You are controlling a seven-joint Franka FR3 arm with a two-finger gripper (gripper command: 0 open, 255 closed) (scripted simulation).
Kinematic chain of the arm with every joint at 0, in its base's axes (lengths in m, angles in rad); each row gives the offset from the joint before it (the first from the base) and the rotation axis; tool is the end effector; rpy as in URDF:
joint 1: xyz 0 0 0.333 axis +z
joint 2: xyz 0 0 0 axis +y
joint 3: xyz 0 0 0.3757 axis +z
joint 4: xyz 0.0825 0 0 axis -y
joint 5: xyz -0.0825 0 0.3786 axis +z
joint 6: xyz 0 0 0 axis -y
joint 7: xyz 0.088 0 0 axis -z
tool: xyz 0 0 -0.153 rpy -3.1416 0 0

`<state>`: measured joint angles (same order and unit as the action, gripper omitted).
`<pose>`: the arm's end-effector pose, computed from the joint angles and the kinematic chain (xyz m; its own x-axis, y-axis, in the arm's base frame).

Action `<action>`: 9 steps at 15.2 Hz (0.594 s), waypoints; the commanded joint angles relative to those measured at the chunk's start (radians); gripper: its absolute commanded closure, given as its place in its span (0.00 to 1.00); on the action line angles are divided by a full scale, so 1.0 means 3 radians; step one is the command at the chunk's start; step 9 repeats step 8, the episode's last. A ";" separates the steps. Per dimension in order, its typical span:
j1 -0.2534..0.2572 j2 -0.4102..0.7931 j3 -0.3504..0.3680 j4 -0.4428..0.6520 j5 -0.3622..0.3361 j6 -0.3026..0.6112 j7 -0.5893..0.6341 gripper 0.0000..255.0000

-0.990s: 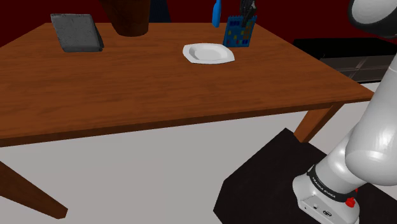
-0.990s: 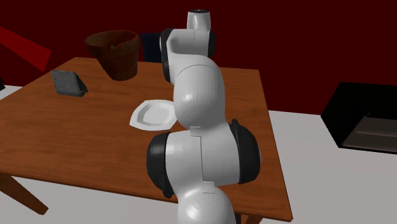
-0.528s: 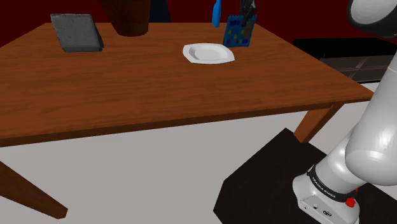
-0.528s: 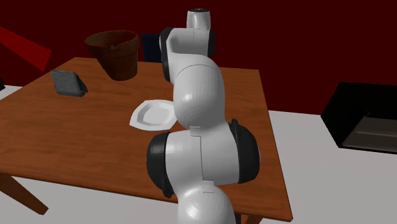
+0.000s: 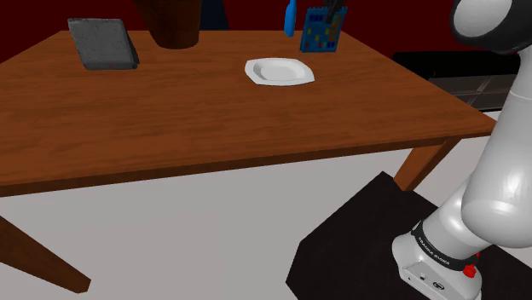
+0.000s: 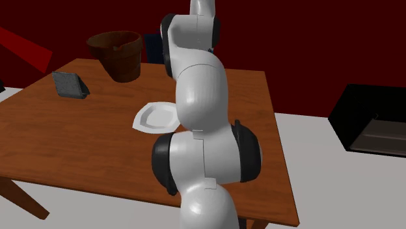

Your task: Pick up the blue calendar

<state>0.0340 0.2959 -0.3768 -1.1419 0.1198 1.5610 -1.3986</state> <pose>0.6351 -0.1581 0.6693 0.4617 0.8864 0.0350 0.8762 -0.4618 0.1376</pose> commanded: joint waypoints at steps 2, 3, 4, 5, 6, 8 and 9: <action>-0.0052 0.0102 -0.0004 0.0296 0.0045 -0.0197 -0.0013 1.00; -0.0073 0.0145 -0.0005 0.0408 0.0063 -0.0268 -0.0016 1.00; -0.0096 0.0192 -0.0005 0.0527 0.0083 -0.0342 -0.0018 1.00; -0.0122 0.0244 -0.0004 0.0656 0.0105 -0.0420 -0.0020 1.00; -0.0152 0.0302 -0.0003 0.0797 0.0130 -0.0504 -0.0022 1.00; -0.0158 0.0312 -0.0002 0.0821 0.0133 -0.0518 -0.0022 1.00; -0.0158 0.0312 -0.0002 0.0821 0.0133 -0.0518 -0.0022 1.00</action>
